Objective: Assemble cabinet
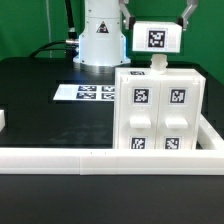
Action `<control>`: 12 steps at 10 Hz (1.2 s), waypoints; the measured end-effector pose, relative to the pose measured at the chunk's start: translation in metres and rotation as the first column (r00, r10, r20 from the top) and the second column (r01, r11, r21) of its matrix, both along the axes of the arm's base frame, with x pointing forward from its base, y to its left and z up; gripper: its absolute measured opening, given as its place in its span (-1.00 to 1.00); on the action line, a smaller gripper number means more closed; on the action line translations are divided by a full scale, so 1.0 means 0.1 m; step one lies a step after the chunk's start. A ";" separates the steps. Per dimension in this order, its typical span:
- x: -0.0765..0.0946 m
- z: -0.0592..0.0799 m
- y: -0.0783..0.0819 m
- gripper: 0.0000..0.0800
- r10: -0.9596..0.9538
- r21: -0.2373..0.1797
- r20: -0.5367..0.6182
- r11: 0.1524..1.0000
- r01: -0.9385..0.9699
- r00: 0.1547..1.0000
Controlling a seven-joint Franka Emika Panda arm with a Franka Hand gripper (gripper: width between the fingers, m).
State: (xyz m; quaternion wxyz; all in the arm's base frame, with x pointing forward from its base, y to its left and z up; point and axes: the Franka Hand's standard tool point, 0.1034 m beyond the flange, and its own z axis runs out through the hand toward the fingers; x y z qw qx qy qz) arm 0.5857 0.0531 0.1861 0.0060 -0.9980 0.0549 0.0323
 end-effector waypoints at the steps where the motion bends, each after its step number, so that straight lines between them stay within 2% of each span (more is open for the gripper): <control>1: -0.01 -0.05 0.00 0.40 0.002 -0.002 -0.008 1.000 -0.002 1.000; 6: -0.01 -0.09 0.02 0.40 0.007 -0.003 -0.012 1.000 -0.007 1.000; 9: 0.11 -0.09 0.05 0.40 0.022 -0.004 -0.012 1.000 -0.022 1.000; 12: 0.10 -0.21 0.03 0.40 0.029 -0.006 0.003 1.000 -0.029 1.000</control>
Offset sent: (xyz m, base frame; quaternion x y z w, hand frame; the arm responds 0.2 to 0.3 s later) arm 0.0057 0.0018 -0.0095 -0.0145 -0.0022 -0.0081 0.9999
